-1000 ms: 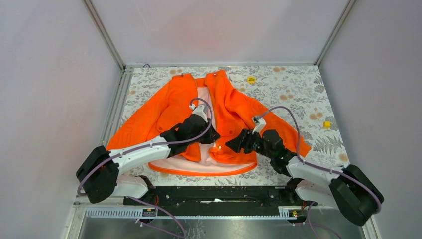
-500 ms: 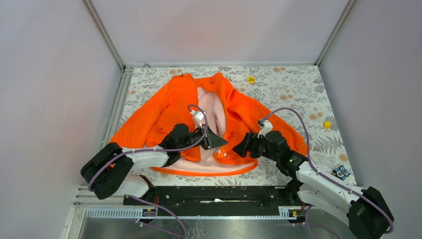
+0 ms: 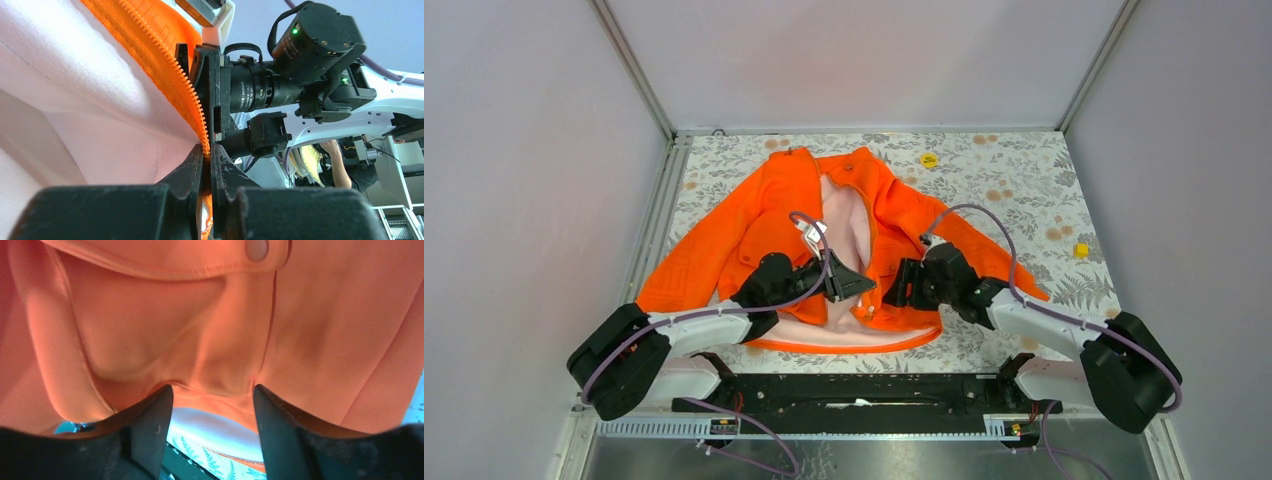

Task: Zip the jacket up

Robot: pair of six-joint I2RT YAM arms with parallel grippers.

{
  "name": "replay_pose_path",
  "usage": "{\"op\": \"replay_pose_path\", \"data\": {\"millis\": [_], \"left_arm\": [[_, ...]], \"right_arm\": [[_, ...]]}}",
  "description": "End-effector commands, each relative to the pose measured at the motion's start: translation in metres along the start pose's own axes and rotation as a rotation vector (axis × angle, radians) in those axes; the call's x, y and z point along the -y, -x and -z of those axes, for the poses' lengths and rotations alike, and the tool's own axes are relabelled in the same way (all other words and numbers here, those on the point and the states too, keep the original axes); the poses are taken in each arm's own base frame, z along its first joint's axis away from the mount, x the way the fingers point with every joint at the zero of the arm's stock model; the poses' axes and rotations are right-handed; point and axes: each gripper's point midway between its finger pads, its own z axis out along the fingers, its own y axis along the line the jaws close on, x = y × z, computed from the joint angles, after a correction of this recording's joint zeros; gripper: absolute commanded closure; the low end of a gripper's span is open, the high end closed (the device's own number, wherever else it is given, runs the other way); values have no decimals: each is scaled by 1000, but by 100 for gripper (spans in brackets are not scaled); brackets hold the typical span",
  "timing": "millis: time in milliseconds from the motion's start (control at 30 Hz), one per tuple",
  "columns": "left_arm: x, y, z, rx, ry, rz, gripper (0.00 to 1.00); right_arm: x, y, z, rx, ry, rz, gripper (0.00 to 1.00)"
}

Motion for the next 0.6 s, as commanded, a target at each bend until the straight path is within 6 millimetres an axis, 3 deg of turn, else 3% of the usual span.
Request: {"op": "replay_pose_path", "data": {"millis": [0,100,433,567], "left_arm": [[8,10,1,47,-31,-34,99],[11,9,1,49,-51,-27,99],[6,7,-1,51,-46,7,100],[-2,5,1,49,-3,15,100]], "right_arm": [[2,15,-4,41,-123,-93,40],[11,14,-8,65,-192,-173,44],[29,-1,-39,25,-336,-134,46],[48,3,-36,87,-430,-138,64]]}}
